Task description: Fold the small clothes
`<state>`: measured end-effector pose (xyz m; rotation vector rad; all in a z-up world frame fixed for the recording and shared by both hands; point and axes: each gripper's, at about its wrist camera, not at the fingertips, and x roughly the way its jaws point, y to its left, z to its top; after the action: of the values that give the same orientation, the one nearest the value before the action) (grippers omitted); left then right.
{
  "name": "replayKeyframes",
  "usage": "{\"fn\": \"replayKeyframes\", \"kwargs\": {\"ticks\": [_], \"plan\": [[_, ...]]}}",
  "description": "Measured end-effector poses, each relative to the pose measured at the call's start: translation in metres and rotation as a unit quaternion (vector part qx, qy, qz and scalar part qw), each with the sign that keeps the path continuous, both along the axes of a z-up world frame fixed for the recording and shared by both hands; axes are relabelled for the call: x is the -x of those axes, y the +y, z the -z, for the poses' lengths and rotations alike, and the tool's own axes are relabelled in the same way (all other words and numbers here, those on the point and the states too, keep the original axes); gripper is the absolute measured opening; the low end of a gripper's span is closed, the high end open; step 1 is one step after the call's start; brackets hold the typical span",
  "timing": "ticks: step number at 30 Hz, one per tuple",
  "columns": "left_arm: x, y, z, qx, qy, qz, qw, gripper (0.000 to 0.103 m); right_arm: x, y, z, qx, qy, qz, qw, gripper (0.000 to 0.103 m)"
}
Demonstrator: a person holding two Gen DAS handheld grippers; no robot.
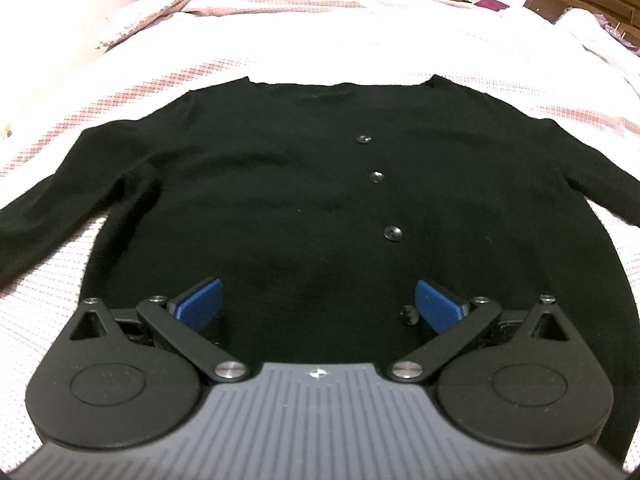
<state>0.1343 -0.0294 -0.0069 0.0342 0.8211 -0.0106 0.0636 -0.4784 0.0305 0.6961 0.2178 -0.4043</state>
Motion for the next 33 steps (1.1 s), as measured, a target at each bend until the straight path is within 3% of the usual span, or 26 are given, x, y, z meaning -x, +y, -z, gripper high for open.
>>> {"fn": "replayKeyframes", "kwargs": {"ticks": [8,18,28,33], "plan": [[0.010,0.019,-0.002,0.008,0.001,-0.015,0.9999,0.103,-0.042,0.063,-0.051,0.028,-0.044,-0.099,0.994,0.009],[0.017,0.050,-0.002,0.014,-0.004,-0.035,0.9993,0.103,-0.098,0.154,-0.092,0.053,-0.075,-0.206,0.974,0.009],[0.021,0.089,-0.008,0.026,-0.017,-0.074,0.9968,0.103,-0.139,0.247,-0.109,0.061,-0.093,-0.301,0.947,0.009],[0.026,0.115,-0.012,0.022,-0.029,-0.100,0.9943,0.103,-0.159,0.303,-0.096,0.075,-0.076,-0.356,0.928,0.009]]}}
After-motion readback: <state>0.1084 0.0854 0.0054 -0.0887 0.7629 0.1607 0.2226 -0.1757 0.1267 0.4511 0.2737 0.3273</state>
